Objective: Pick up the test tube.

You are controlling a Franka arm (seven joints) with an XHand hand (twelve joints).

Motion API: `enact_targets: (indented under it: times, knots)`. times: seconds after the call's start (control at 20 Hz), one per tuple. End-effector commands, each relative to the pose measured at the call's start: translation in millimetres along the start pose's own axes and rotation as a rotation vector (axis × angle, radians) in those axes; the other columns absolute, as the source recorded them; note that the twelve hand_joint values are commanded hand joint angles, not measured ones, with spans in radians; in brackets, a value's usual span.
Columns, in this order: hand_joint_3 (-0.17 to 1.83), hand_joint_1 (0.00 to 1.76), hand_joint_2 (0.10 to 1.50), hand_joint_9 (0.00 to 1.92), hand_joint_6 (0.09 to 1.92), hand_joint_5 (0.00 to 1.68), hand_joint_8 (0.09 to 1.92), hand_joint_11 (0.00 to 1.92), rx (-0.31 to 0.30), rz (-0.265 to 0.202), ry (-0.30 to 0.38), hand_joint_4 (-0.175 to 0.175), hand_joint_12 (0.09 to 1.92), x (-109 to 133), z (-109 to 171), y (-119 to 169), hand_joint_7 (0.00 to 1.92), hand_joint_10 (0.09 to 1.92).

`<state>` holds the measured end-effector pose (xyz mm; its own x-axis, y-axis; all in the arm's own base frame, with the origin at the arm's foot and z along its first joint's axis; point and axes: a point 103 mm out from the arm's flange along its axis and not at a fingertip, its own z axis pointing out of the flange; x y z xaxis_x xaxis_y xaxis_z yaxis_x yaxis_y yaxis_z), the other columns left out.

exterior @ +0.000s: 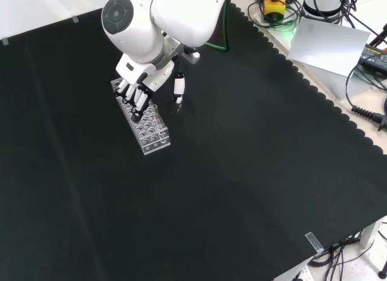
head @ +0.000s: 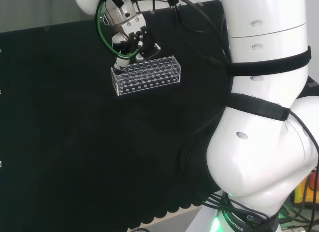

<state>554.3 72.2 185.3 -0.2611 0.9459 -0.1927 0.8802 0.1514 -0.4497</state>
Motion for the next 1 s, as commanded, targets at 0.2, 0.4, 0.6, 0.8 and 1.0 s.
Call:
enact_targets:
  times: [0.2, 0.4, 0.6, 0.8, 1.0]
  knots:
    - [0.31, 0.72, 0.85, 0.5, 0.1, 0.55, 0.93, 0.0, -0.008, 0.019, 0.003, -0.086, 1.49, -1, -4, 8, 0.81, 0.82]
    - [0.38, 0.73, 0.82, 0.58, 0.15, 0.58, 0.92, 0.0, -0.012, 0.018, 0.014, -0.092, 1.52, -1, -8, 17, 0.88, 0.79]
    - [0.46, 0.76, 0.78, 0.73, 0.41, 0.61, 0.87, 0.05, -0.04, 0.019, 0.021, -0.108, 1.52, 3, -9, 19, 1.06, 0.73]
    - [0.51, 0.82, 0.75, 0.95, 0.68, 0.73, 0.82, 0.19, -0.062, 0.016, 0.033, -0.143, 1.48, 4, -9, 19, 1.31, 0.66]
    - [0.54, 0.87, 0.73, 1.06, 0.73, 0.82, 0.79, 0.27, -0.072, 0.011, 0.062, -0.161, 1.46, 6, -8, 20, 1.41, 0.63]
